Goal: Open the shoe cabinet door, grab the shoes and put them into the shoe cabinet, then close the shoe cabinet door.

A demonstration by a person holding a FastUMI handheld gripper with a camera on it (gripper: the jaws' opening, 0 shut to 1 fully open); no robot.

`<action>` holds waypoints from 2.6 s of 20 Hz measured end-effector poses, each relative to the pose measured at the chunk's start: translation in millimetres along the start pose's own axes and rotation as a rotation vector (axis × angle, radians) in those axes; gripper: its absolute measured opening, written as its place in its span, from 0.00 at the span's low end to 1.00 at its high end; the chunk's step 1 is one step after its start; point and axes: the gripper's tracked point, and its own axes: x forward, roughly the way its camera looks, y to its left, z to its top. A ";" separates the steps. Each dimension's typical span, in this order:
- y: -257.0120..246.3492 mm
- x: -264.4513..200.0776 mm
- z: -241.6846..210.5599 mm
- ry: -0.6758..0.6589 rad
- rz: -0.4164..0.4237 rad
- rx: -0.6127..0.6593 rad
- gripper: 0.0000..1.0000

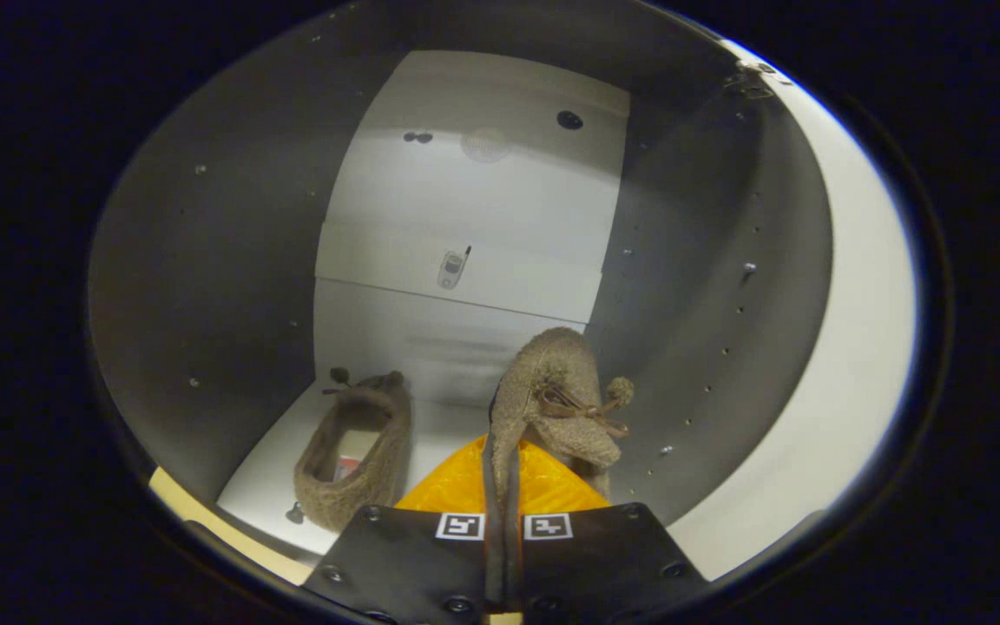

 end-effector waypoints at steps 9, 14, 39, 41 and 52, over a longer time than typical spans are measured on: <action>22.1 38.8 -23.4 0.085 0.040 0.008 0.03; 32.8 60.5 -33.8 0.130 0.064 0.086 0.02; 35.1 51.0 -29.3 0.158 0.108 0.202 0.39; 32.2 46.4 -26.9 0.150 0.104 0.214 0.39; 7.6 -27.5 -3.9 0.054 0.096 0.227 0.39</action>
